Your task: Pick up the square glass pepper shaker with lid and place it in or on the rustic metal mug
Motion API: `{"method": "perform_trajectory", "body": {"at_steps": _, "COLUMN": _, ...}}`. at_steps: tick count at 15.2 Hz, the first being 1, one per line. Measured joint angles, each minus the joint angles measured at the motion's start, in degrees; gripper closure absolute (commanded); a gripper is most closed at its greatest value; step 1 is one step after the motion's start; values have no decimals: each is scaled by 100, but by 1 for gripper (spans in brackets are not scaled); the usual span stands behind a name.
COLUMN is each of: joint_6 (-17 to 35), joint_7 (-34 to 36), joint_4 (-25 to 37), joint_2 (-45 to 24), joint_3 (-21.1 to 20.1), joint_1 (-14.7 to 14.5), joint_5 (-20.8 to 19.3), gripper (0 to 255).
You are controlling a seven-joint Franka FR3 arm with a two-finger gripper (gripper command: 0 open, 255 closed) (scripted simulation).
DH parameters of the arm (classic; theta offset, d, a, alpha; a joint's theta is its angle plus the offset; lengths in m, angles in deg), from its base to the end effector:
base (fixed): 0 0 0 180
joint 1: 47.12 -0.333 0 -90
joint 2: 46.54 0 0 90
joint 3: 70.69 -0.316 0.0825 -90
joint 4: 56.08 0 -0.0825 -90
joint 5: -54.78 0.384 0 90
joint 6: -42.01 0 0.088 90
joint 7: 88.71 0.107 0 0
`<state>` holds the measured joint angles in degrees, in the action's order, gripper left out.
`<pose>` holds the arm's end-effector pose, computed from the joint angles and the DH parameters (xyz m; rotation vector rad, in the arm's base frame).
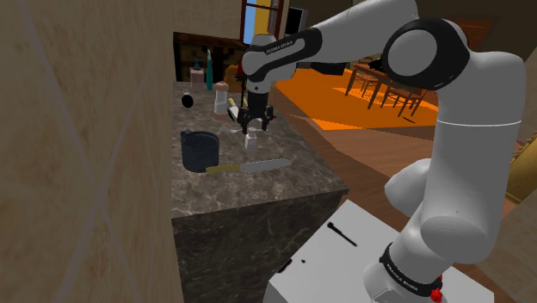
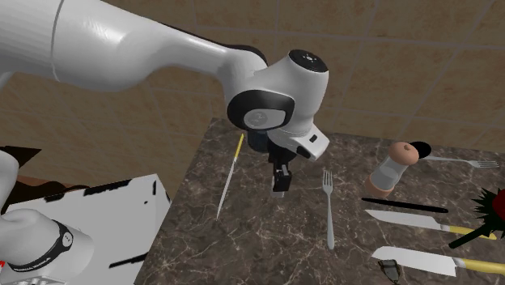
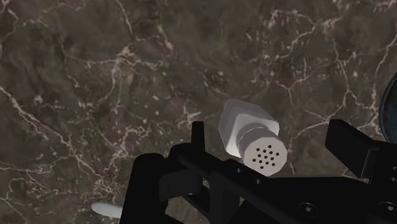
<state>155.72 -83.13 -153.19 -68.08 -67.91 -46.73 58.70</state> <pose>0.6472 -0.0287 0.3711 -3.0845 0.2788 0.1340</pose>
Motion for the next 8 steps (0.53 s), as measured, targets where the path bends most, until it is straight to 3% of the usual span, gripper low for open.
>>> {"method": "perform_trajectory", "body": {"at_steps": 8, "joint_6": 385, "joint_7": -6, "joint_4": -231, "joint_2": -149, "joint_3": -13, "joint_1": -11, "joint_5": 21, "gripper": 0}}
